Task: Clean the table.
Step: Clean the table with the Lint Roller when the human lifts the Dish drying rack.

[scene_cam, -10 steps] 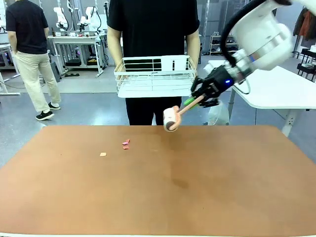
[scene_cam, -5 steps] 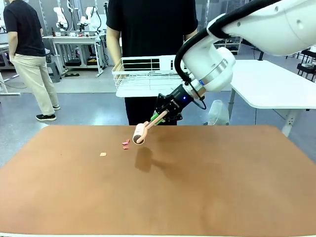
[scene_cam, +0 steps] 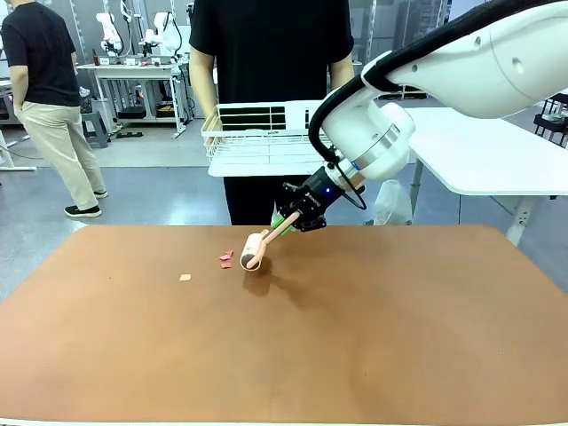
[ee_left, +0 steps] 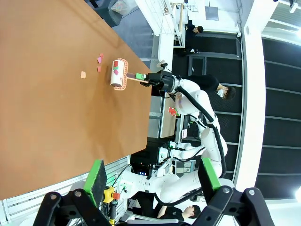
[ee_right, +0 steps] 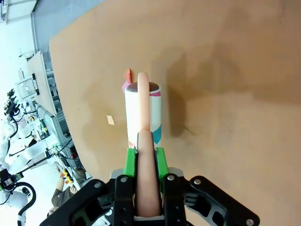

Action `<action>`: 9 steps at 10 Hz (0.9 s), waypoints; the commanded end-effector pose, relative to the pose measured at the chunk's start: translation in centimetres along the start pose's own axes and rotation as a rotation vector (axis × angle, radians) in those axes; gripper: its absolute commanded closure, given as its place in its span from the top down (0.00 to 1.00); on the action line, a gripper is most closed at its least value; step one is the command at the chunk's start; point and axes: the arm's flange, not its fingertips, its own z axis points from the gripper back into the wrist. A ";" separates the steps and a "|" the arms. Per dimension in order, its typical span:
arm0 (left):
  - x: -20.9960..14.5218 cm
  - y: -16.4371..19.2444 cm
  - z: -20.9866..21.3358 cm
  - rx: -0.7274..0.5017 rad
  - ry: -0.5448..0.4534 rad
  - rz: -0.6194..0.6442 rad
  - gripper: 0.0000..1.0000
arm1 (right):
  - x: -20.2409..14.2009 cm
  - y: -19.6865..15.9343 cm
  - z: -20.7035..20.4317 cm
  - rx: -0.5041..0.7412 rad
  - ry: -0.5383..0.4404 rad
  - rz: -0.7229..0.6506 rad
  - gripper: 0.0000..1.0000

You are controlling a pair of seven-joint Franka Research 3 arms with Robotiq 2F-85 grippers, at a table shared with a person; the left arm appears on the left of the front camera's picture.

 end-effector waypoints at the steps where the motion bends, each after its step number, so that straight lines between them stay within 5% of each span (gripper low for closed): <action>1: -0.2 -0.2 0.3 -0.006 -0.002 -0.008 1.00 | 0.6 -0.6 -1.8 -0.011 0.003 0.061 0.21; 5: -0.2 -0.2 0.3 -0.006 -0.002 -0.008 1.00 | 0.6 -1.5 -3.5 -0.044 0.046 0.082 0.21; 9: -0.2 -0.2 0.3 -0.006 -0.002 -0.008 1.00 | 1.2 6.2 -11.0 -0.067 0.196 0.165 0.21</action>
